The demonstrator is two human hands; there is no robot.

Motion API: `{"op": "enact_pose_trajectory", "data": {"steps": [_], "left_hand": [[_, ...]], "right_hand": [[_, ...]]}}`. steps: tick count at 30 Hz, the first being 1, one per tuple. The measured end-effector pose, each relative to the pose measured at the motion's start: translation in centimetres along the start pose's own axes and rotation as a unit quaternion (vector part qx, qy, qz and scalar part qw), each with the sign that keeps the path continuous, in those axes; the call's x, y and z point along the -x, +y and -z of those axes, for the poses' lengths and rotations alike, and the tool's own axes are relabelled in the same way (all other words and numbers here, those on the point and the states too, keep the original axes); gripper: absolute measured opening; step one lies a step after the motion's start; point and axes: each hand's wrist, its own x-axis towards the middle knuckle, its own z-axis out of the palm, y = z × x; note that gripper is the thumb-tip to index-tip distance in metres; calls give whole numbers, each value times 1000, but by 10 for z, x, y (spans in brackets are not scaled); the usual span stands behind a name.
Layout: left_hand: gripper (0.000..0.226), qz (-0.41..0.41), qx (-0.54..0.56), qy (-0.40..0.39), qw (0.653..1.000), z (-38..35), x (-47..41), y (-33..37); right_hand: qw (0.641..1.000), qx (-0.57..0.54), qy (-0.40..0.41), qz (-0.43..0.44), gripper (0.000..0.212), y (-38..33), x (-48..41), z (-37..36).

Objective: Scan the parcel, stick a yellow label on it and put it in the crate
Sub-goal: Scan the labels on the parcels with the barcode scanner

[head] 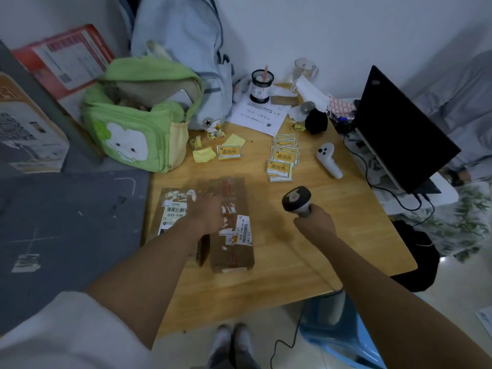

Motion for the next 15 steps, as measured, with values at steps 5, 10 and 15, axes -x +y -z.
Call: {"op": "enact_pose_trajectory", "data": {"steps": [5, 10, 15], "left_hand": [[23, 22, 10, 78, 997, 20, 18, -13], [35, 114, 34, 81, 990, 31, 43, -44], [40, 144, 125, 49, 980, 37, 64, -61]], "right_hand": [[991, -1, -119, 65, 13, -33, 15, 17], [975, 77, -185, 91, 16, -55, 31, 27], [943, 223, -223, 106, 7, -73, 42, 37]]}}
